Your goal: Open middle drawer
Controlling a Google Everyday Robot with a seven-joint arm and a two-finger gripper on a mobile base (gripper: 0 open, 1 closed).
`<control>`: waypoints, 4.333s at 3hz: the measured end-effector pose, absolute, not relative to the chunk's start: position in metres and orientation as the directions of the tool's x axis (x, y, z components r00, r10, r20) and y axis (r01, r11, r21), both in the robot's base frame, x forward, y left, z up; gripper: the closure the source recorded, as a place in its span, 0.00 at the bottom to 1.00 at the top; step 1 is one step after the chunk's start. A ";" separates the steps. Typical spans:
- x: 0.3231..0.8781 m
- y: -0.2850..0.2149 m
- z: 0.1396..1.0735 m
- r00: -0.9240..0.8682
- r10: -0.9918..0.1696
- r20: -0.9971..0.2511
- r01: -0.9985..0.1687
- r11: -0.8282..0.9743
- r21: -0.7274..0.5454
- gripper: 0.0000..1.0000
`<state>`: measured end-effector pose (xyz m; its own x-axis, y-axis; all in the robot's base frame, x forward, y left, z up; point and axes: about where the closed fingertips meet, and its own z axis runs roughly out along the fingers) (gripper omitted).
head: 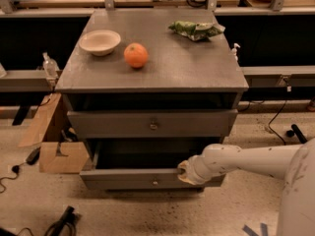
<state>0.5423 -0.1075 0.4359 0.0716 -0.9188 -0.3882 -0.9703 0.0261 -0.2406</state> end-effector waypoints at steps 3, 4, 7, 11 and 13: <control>0.479 -0.099 0.438 0.077 -0.882 -0.465 -0.984 0.008 -0.177 1.00; 0.477 -0.098 0.438 0.079 -0.880 -0.469 -0.985 0.005 -0.175 1.00; 0.441 -0.089 0.444 0.125 -0.846 -0.518 -0.987 -0.052 -0.153 1.00; 0.434 -0.085 0.447 0.159 -0.838 -0.523 -0.984 -0.089 -0.157 0.52; 0.432 -0.083 0.446 0.160 -0.836 -0.524 -0.984 -0.092 -0.153 0.05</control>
Offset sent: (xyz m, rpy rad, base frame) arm -0.3972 0.0324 0.0205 0.4818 0.3656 0.1533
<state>0.4324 -0.0829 0.4456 0.1601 -0.8363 -0.5244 -0.9839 -0.0923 -0.1533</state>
